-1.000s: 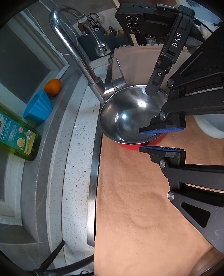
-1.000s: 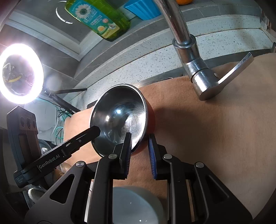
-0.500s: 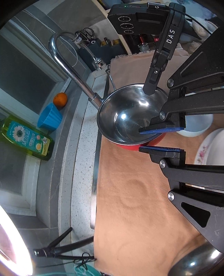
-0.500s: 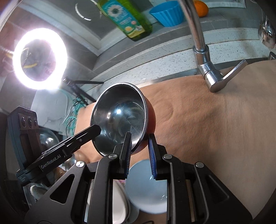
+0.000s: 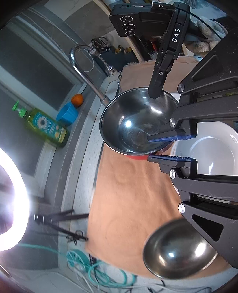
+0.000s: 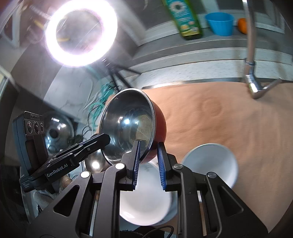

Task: Organize plates and bowls
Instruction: 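Lift the red-outside bowl with both tools and carry it toward the plate stack, then lower the red-outside bowl into the large steel bowl and open both tools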

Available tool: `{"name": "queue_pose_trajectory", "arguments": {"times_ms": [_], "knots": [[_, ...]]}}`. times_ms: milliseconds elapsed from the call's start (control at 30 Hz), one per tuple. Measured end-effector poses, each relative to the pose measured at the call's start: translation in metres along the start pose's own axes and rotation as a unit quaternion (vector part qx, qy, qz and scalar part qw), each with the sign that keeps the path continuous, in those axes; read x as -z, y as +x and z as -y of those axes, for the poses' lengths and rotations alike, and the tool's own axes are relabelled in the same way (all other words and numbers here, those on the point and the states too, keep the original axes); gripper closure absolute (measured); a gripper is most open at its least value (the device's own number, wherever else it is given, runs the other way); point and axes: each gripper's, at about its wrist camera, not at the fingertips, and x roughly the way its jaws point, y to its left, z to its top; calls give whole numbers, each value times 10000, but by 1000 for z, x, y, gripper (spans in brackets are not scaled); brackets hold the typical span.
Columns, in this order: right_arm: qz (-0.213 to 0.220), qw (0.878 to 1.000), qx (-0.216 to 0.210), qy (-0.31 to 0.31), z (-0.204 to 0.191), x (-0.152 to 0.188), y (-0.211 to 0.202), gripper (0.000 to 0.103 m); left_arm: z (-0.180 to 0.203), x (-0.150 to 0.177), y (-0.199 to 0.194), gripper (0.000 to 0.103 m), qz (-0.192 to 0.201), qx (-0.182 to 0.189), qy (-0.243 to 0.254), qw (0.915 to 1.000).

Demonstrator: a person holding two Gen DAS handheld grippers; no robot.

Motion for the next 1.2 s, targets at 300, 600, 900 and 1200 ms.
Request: {"name": "queue_pose_trajectory", "arguments": {"times_ms": [300, 600, 900, 1200], "knots": [[-359, 9981, -224, -440, -52, 10, 35, 83, -47, 17, -37, 91, 189, -274, -366, 9988], [-747, 9936, -372, -764, -90, 18, 79, 83, -91, 33, -59, 91, 295, -570, -716, 9954], [-1086, 9875, -400, -1069, -127, 22, 118, 83, -131, 50, -66, 91, 235, -787, -1083, 9907], [-1421, 9809, -237, -1305, -146, 32, 156, 83, -157, 62, -58, 91, -22, -1033, -1210, 9873]]}}
